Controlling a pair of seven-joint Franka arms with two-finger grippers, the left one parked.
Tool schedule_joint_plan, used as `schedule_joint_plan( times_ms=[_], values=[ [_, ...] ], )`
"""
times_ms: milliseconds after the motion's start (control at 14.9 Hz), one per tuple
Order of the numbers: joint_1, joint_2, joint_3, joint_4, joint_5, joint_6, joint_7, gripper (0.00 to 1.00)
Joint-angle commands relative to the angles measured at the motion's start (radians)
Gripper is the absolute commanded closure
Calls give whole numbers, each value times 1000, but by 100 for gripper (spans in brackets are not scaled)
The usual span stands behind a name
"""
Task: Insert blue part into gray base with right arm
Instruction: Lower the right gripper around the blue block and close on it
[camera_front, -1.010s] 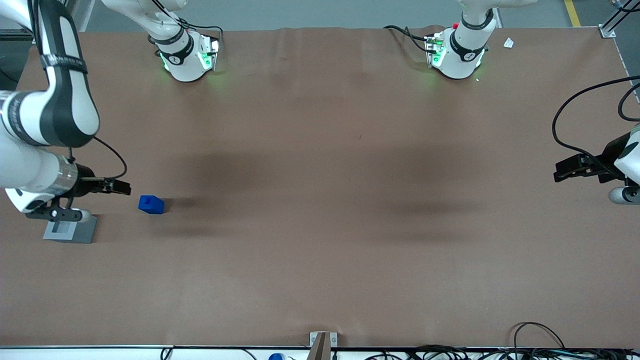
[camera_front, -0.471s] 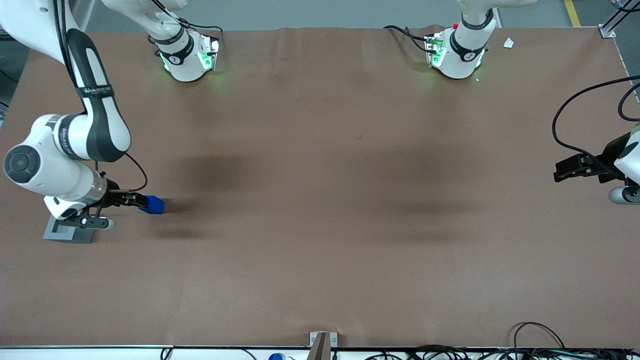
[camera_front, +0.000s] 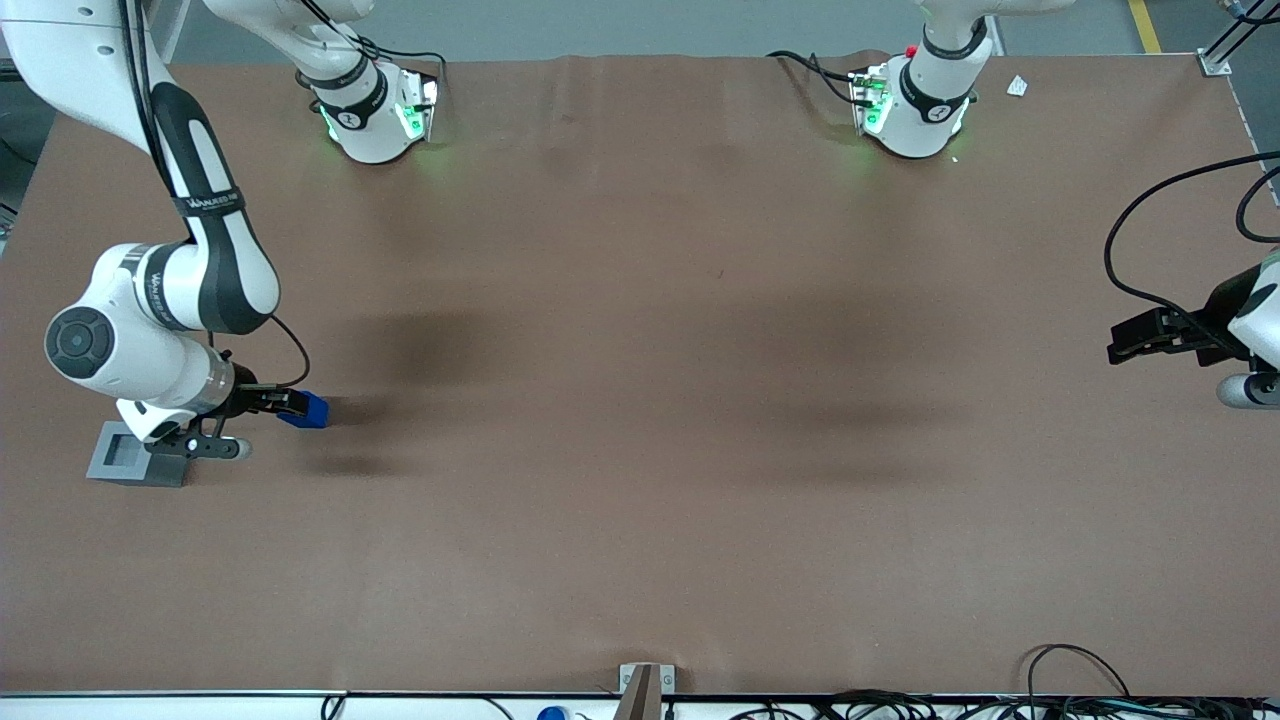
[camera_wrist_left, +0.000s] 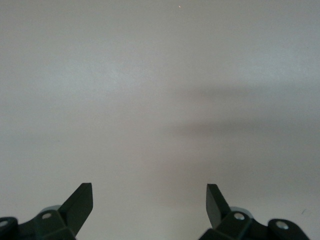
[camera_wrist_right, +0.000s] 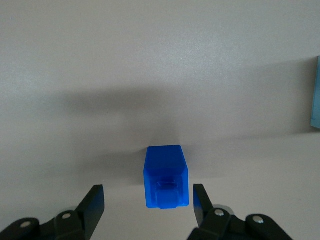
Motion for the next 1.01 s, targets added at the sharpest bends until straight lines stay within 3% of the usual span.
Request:
schedule_joint_plan(
  times_ms=[0, 942],
  values=[
    [-13, 10, 7, -17, -12, 30, -24, 20],
    [-50, 62, 9, -29, -14, 56, -91, 22]
  ],
)
